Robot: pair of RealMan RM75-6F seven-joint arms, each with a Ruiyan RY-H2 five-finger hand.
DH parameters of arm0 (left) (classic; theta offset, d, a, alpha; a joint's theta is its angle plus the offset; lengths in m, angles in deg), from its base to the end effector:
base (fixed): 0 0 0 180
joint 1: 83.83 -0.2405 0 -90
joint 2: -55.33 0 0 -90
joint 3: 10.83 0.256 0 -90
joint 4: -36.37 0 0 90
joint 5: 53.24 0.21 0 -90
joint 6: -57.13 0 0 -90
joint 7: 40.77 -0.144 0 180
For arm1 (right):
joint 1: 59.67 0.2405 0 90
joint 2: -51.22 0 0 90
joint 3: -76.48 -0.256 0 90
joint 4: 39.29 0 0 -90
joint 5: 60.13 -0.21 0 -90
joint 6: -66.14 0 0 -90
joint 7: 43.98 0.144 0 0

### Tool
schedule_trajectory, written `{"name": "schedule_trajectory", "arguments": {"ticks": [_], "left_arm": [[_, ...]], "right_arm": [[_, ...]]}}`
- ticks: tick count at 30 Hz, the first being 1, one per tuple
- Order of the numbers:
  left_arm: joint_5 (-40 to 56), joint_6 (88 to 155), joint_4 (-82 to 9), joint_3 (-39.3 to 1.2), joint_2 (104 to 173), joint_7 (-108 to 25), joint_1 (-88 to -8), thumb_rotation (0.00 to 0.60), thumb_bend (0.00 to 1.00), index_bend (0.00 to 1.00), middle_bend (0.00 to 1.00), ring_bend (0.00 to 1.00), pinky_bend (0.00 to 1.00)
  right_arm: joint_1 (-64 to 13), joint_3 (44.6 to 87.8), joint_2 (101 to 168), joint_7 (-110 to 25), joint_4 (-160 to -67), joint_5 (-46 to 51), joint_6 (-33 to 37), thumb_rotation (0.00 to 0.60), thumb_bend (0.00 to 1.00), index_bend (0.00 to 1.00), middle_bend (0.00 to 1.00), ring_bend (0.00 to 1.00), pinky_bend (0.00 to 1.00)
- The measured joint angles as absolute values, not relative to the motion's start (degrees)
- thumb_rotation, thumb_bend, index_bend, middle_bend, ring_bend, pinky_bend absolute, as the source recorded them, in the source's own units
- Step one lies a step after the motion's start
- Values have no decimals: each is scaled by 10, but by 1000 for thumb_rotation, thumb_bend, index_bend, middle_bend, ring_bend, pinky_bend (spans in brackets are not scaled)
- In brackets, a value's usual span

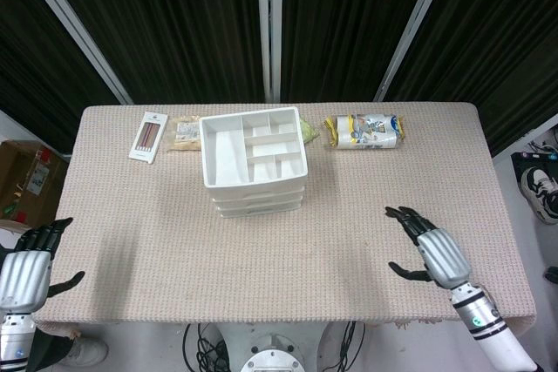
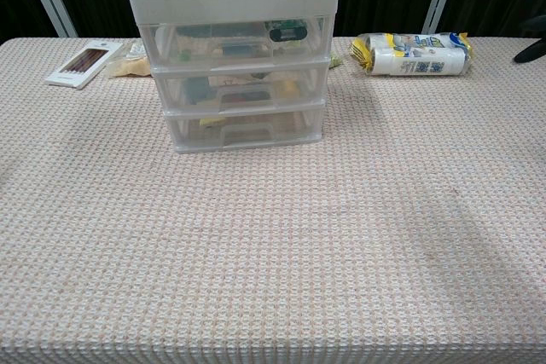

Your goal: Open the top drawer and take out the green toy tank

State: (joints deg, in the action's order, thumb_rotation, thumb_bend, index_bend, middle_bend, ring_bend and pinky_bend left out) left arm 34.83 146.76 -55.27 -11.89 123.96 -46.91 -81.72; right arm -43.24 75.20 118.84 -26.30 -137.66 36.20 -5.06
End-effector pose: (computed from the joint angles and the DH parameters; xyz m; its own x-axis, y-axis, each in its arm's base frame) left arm -0.3075 0.1592 0.1394 0.4355 -0.0245 0.8999 0.9002 0.0011 -0.4356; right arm -0.2316 -0.2154 0.0884 0.0531 -0.3175 0.9468 -0.9531 -0.2990 -0.0468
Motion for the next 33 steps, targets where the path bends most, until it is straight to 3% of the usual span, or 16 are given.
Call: {"name": "schedule_trajectory", "arguments": {"ticks": [3,8,13,22,33], "left_arm": [[348,1466,-553,-119,1238,-466,-817,600,57,155,180,180,209],[346,1464,-547,-120,1238,-462,-817,600,57,167,181,180,209],[344,1460,-540,-123,1237,-455,-813,600,58,167,181,181,209],[342,1452,-522,-128,1242,-437,-807,600,57,167,181,180,209],[340,1454,-506,-129,1246,-422,-808,600,58,167,181,180,209]], "right_arm": [[-397,744,1209,-177,-1390,351,-6,600,293,0,479,457,657],[-336,727,1257,-17,-1397,323,67,600,347,0,603,599,799],[-274,694,1351,93,-1377,255,141,600,436,0,644,645,830],[-203,632,1472,189,-1301,169,225,600,477,0,651,669,856],[-169,600,1515,205,-1266,157,245,600,477,0,651,669,856]]}}
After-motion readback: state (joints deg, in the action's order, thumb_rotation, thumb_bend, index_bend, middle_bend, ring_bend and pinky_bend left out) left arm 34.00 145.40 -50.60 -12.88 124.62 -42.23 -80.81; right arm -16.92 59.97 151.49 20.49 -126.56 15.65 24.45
